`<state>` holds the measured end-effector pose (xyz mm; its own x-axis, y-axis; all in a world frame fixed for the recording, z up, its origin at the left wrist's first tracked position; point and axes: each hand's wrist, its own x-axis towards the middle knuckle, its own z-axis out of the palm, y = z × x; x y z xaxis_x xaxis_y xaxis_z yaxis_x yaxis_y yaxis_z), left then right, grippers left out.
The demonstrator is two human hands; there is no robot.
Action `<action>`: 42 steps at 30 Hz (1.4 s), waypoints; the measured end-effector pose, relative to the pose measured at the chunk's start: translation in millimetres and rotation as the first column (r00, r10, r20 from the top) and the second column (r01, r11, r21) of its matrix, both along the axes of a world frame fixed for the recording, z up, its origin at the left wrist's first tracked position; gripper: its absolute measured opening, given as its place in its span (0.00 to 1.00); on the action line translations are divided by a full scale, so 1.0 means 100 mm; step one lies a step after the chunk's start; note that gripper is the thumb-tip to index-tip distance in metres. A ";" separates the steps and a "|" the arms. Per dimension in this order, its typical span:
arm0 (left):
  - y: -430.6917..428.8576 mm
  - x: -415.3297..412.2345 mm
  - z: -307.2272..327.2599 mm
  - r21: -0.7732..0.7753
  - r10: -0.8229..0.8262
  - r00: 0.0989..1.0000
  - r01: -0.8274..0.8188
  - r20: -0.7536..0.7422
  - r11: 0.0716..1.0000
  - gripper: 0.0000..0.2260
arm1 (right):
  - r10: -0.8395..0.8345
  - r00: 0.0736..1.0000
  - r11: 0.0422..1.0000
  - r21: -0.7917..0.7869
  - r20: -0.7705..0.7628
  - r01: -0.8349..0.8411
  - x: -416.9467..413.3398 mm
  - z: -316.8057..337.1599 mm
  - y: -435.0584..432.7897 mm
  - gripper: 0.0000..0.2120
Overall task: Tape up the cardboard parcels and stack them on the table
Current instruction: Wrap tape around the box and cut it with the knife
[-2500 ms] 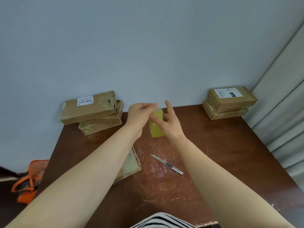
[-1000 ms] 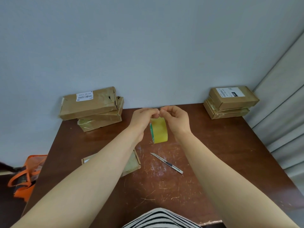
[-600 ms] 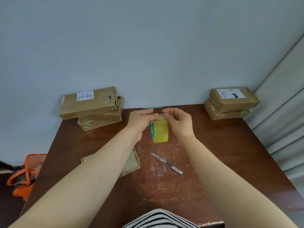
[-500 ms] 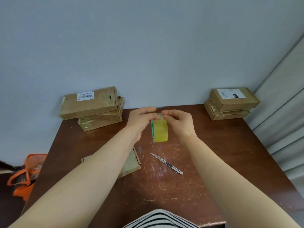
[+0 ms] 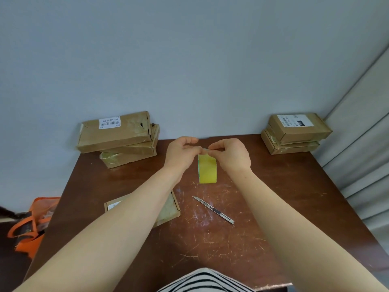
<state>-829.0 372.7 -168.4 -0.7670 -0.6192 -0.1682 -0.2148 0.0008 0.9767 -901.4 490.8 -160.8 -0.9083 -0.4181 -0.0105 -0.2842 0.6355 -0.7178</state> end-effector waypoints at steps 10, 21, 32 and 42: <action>-0.09 -0.03 -0.04 0.040 0.064 0.994 -0.068 0.094 0.997 0.14 | 0.161 0.987 0.971 0.184 -0.024 -0.154 0.09 0.00 -0.08 0.08; -0.19 0.02 -0.01 -0.682 -0.146 0.966 0.255 0.215 0.685 0.15 | 0.211 0.977 0.956 0.201 0.026 -0.212 0.03 0.02 -0.11 0.10; -0.18 0.01 -0.04 -0.827 -0.255 0.902 0.424 0.349 0.368 0.05 | 0.300 0.953 0.936 0.183 0.028 -0.300 -0.05 -0.17 0.02 0.09; -0.23 0.00 -0.14 -0.513 -0.386 0.837 0.544 0.387 0.664 0.05 | 0.091 0.866 0.986 -0.169 0.492 -0.007 -0.01 -0.45 0.16 0.30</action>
